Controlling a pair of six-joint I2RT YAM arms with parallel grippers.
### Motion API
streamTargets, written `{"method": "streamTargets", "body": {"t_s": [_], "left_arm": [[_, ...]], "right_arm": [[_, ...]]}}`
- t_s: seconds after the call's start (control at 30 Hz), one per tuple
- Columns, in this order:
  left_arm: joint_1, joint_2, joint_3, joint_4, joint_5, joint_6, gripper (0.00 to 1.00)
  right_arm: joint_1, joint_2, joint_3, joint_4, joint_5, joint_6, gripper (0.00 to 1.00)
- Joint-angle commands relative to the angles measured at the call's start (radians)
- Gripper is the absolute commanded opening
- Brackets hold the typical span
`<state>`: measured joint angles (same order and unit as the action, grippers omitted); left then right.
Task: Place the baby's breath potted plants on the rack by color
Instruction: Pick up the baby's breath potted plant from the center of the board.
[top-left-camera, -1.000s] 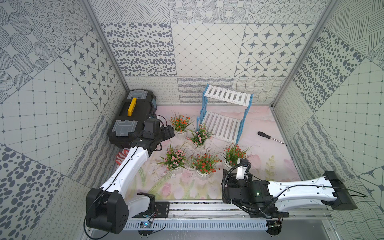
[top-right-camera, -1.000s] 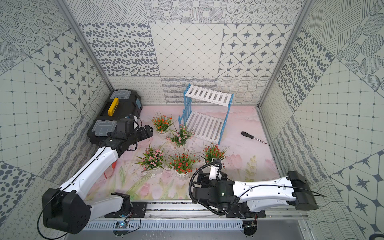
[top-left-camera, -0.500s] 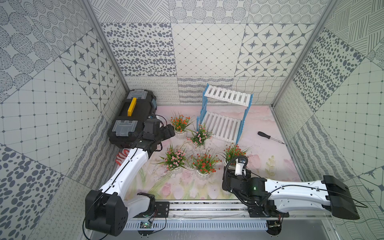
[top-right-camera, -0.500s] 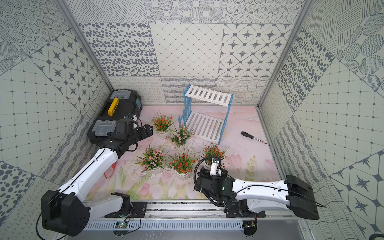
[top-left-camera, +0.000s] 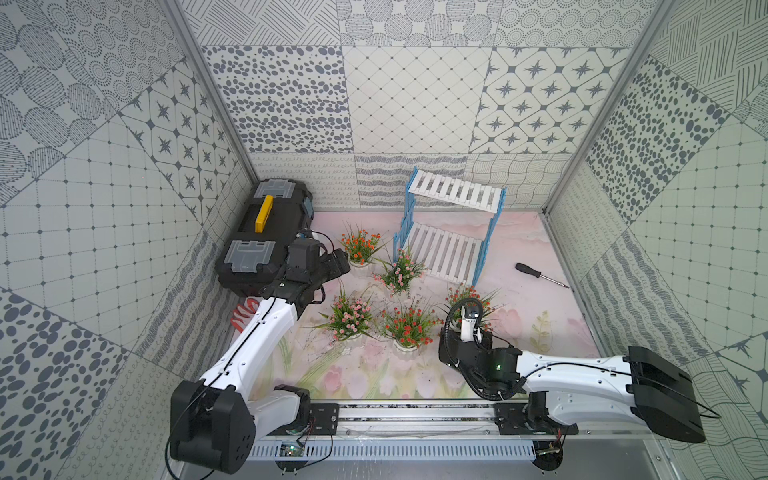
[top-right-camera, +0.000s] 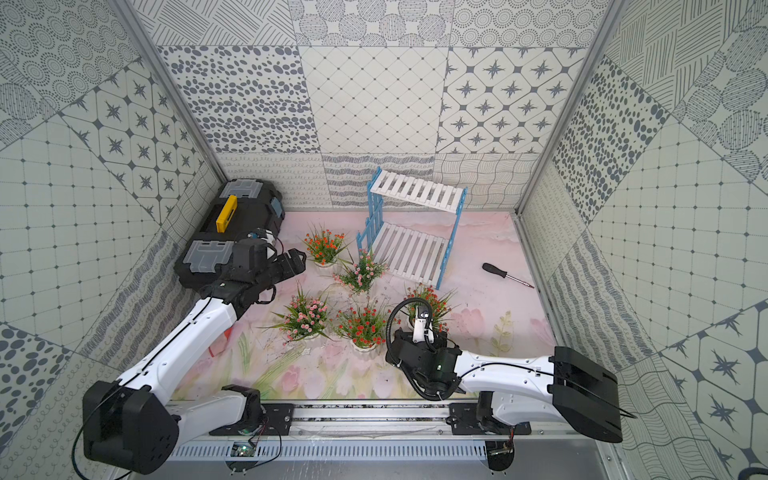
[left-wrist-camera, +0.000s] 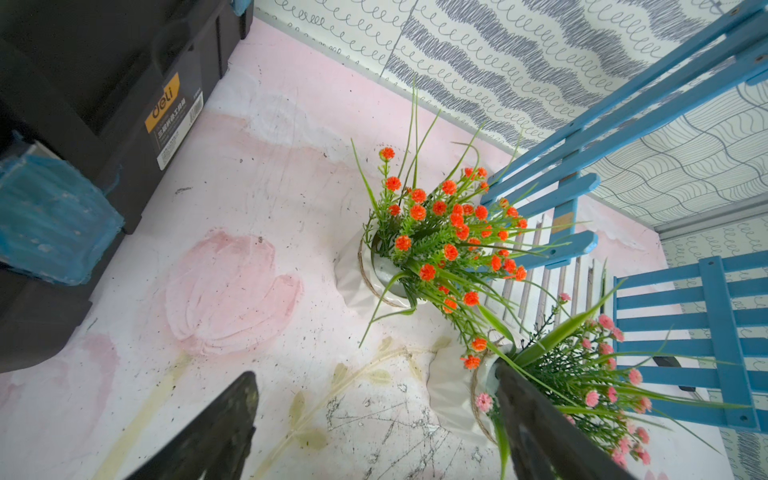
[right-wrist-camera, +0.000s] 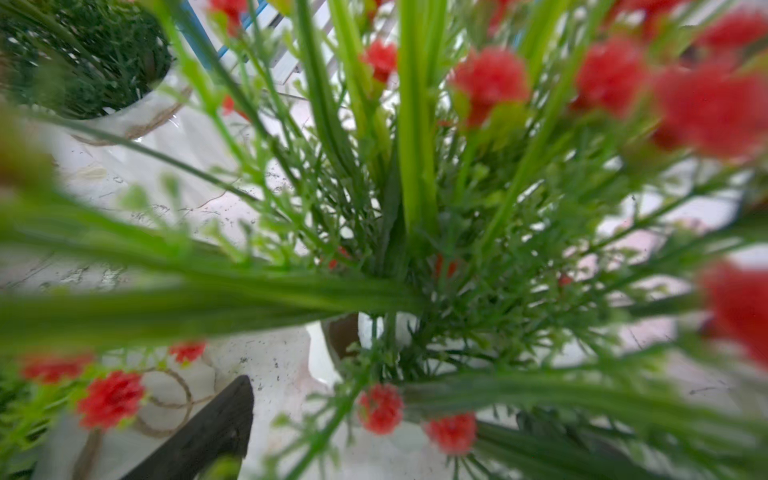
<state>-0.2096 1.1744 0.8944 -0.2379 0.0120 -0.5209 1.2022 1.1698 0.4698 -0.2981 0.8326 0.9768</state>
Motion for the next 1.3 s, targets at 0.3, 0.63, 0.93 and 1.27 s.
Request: {"method": "streamTargets", "body": {"t_s": [0.3, 0.63, 0.93, 1.27], "left_arm": [[-0.01, -0.014, -0.031, 0.097, -0.016, -0.006, 0.9], [-0.034, -0.01, -0.049, 0.142, -0.02, -0.012, 0.9], [-0.039, -0.015, -0.049, 0.161, -0.022, -0.018, 0.9], [-0.042, -0.022, -0.052, 0.166, -0.032, -0.015, 0.9]], "right_arm": [[-0.09, 0.037, -0.042, 0.25, -0.014, -0.178, 0.98], [-0.16, 0.104, -0.052, 0.392, -0.06, -0.27, 0.97], [-0.164, 0.106, -0.061, 0.409, -0.073, -0.269, 0.82], [-0.163, 0.023, -0.025, 0.349, -0.049, -0.35, 0.77]]}}
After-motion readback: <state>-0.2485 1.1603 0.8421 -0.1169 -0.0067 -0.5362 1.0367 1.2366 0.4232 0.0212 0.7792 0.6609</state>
